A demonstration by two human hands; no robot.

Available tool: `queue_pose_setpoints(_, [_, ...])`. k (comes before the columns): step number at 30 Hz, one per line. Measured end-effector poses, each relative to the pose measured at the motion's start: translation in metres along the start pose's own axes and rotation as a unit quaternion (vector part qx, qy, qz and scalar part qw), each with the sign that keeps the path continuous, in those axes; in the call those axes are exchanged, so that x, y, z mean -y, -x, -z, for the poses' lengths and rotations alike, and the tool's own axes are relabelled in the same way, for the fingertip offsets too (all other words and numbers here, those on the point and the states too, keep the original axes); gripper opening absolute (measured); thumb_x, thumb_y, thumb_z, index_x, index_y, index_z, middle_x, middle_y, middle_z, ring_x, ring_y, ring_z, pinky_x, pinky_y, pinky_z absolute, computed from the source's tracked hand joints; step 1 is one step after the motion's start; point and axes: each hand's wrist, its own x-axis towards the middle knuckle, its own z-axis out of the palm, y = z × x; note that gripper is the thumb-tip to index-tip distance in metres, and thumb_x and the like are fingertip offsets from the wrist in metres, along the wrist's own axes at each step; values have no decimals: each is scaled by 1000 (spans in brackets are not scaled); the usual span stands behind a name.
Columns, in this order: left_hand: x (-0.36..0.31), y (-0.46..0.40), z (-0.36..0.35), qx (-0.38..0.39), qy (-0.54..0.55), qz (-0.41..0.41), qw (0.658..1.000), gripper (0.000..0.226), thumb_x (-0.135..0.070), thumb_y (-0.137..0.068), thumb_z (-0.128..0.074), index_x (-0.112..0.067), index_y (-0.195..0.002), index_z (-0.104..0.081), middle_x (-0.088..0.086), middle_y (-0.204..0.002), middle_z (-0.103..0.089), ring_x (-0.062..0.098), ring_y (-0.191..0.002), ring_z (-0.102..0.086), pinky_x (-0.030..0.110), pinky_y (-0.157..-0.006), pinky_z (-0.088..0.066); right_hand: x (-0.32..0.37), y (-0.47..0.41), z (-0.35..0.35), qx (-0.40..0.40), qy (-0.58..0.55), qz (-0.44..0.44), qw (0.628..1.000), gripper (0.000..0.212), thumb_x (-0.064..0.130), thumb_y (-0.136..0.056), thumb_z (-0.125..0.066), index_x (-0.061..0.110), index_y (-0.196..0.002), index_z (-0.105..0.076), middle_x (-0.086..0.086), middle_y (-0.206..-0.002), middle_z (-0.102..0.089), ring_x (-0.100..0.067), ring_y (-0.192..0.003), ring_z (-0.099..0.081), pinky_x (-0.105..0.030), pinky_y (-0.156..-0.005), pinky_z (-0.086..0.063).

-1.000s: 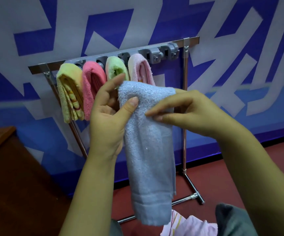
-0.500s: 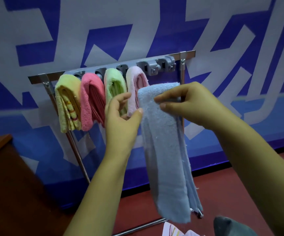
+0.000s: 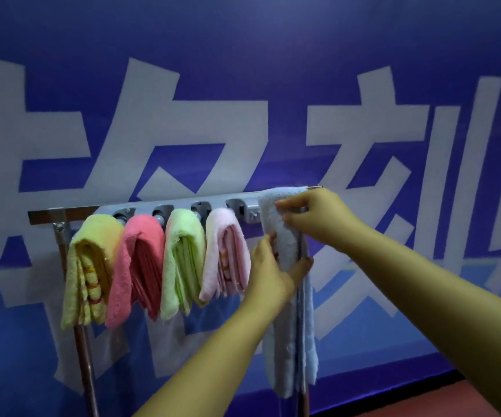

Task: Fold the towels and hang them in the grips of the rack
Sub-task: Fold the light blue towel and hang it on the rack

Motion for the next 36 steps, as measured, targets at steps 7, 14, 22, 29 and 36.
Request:
queue_pose_setpoints(7, [-4,-48,-4,-74,-98,8,992,85,-32,-68,-79,-7,-136,-36,15,-137,-37,26,-123,-43,30,-97,-38,14,-54,1,-2,55,23,998,32,17,-90,-52,29,-116,-66,-6,-118,-64,-24,-102,-60,-26,-79,-48])
queue_pose_setpoints(14, [-8,-78,-1,-144,-160,-16,976,99,-39,-77,-71,-5,-145,-8,16,-147,-15,27,-136,-22,26,-108,-21,36,-97,-9,33,112,68,991,31,12,-90,-48,20,-112,-69,-9,-111,-67,-21,-91,-59,-33,-82,-49])
queue_pose_setpoints(22, [-19,-106,-14,-241,-218,19,946,93,-32,-84,-65,-4,-147,-2,17,-153,-7,30,-139,-20,31,-110,-18,44,-132,-17,19,67,58,996,26,15,-88,-52,14,-106,-71,-9,-105,-70,-24,-93,-65,-36,-78,-53])
queue_pose_setpoints(29, [-8,-130,4,-250,-283,-88,922,68,1,-74,-65,-7,-133,-31,16,-131,-30,35,-114,-45,33,-93,-40,18,-129,-1,-56,-30,41,997,25,18,-88,-57,22,-109,-71,-10,-108,-68,-25,-97,-63,-39,-86,-52])
queue_pose_setpoints(36, [-5,-147,20,-139,-467,-92,868,45,-8,-82,-62,-10,-121,-41,14,-123,-42,34,-114,-42,37,-85,-40,-21,-125,-6,-96,-182,-99,973,29,11,-88,-55,20,-113,-68,-8,-107,-65,-23,-94,-64,-33,-86,-53])
